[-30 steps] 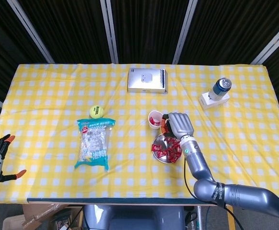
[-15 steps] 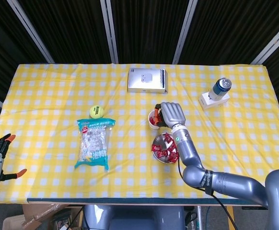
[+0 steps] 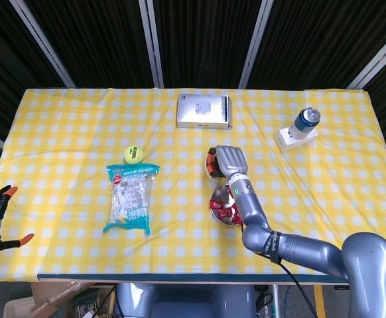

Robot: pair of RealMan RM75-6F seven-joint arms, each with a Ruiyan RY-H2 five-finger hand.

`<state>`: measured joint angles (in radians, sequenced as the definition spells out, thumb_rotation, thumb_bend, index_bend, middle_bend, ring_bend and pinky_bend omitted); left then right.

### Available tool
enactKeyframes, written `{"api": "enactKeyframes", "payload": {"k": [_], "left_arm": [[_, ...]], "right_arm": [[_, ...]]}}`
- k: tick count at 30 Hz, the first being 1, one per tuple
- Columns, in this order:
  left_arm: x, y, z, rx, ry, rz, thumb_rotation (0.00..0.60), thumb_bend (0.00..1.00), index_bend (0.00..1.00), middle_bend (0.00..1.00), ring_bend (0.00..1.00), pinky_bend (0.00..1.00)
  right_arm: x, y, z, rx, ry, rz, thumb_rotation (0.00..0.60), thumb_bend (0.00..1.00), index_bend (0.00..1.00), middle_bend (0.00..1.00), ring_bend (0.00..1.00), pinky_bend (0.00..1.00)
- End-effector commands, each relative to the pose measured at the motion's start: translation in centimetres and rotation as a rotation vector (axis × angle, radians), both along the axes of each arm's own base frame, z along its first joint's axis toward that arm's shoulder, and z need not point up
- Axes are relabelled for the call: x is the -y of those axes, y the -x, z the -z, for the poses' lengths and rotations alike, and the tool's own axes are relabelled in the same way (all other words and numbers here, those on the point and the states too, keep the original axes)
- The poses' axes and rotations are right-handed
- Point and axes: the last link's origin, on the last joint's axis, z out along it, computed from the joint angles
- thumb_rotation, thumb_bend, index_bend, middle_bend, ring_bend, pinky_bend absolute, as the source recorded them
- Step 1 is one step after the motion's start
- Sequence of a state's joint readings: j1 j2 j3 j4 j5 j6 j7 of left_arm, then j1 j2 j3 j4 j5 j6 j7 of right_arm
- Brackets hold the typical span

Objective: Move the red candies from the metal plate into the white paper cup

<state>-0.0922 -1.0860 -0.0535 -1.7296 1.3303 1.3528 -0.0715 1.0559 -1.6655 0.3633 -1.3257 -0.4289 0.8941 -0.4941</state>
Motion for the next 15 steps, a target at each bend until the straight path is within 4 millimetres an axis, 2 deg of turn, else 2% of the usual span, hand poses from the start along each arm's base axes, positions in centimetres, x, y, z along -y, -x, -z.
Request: {"api": "enactKeyframes", "payload": {"k": [1,6,15], "left_arm": [[0.0,0.0,0.0,0.0,-0.001,-0.001,0.6,0.0,0.0,0.0,0.0,0.0],[0.0,0.0,-0.1,0.001,-0.004,-0.001,0.6,0.0,0.0,0.0,0.0,0.0],[0.1,0.0,-0.1,0.006,-0.004,-0.001,0.6,0.0,0.0,0.0,0.0,0.0]], "right_arm": [[0.2,-0.1,0.2,-0.006,0.007,-0.003,0.6,0.46,0.29,0.78,0.82,1.0],[0.4,-0.2,0.1,-0.01,0.032,-0.009,0.6,0.38,0.25,0.78,0.81,1.0],[-0.5,-0.9,-1.0,0.008,0.051,-0.043,0.6,0.37,0.25,0.77,0.81,1.0]]}}
